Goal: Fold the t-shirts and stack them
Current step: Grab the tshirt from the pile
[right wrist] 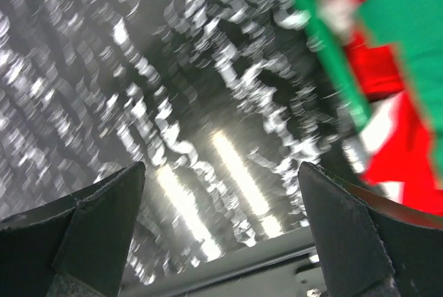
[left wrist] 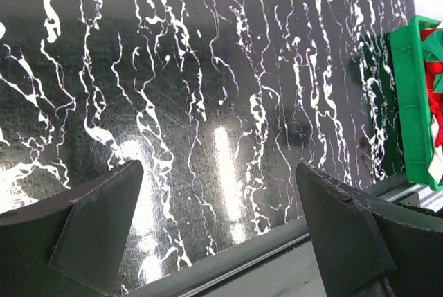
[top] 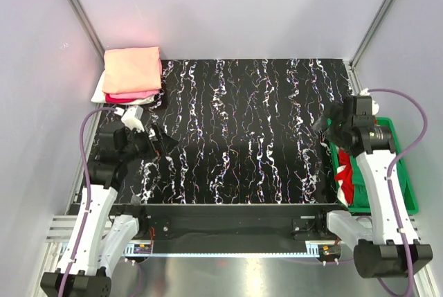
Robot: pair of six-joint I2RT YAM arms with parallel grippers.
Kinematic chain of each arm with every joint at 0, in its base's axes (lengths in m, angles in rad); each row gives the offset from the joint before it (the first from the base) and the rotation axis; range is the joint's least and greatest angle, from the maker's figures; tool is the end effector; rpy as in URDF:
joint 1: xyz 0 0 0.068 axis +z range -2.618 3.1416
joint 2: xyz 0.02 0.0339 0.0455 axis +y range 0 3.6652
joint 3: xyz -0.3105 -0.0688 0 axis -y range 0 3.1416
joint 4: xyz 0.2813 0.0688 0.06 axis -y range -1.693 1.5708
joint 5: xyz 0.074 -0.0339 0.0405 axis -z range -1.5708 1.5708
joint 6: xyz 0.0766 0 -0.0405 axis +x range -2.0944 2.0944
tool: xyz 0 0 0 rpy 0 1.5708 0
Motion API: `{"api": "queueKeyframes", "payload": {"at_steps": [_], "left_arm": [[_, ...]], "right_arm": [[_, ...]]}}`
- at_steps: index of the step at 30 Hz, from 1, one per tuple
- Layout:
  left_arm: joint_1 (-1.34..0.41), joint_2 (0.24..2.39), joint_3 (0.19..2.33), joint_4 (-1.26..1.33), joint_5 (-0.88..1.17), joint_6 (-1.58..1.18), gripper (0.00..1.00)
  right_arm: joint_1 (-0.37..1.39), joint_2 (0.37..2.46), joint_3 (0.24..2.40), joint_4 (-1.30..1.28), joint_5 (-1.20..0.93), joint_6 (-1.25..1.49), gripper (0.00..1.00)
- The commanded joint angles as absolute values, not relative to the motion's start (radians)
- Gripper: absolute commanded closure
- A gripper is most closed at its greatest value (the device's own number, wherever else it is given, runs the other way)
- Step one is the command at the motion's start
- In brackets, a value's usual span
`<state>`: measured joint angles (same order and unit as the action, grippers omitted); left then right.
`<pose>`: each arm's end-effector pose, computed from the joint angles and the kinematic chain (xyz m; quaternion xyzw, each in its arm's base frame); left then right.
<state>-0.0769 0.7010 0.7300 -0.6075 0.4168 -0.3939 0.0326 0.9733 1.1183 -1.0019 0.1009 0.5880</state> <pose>0.1798 -0.0450 0.3031 -0.0385 0.8652 -0.2856 0.4105 0.2135 -0.0008 0.3567 0.2735 0.8951 0.0616 0.3467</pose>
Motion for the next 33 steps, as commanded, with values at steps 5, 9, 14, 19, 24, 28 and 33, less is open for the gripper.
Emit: {"api": "queueKeyframes", "payload": {"at_steps": [5,9,14,19,24,28,33], "left_arm": [[-0.081,0.716,0.745,-0.568,0.452,-0.382,0.01],[-0.081,0.695,0.736,-0.557,0.457,-0.383,0.01],[-0.081,0.713,0.741,-0.56,0.463,-0.38,0.01],[-0.081,0.716,0.739,-0.558,0.466,-0.38,0.01],[-0.081,0.735,0.739,-0.557,0.471,-0.382,0.01],[-0.081,0.747,0.741,-0.561,0.471,-0.382,0.01],[-0.081,0.752,0.741,-0.563,0.46,-0.383,0.01]], "right_arm": [[-0.343,1.134,1.219,-1.032,0.145,0.451,0.0],[-0.408,1.204,1.224,-1.023,0.163,0.488,0.0],[-0.425,1.29,1.21,-0.97,0.228,0.517,0.0],[-0.425,1.348,1.155,-0.919,0.253,0.535,0.09],[-0.425,1.393,1.132,-0.89,0.284,0.548,0.33],[-0.423,1.405,1.123,-0.864,0.291,0.543,0.69],[-0.428,1.411,1.089,-0.842,0.295,0.54,0.9]]}}
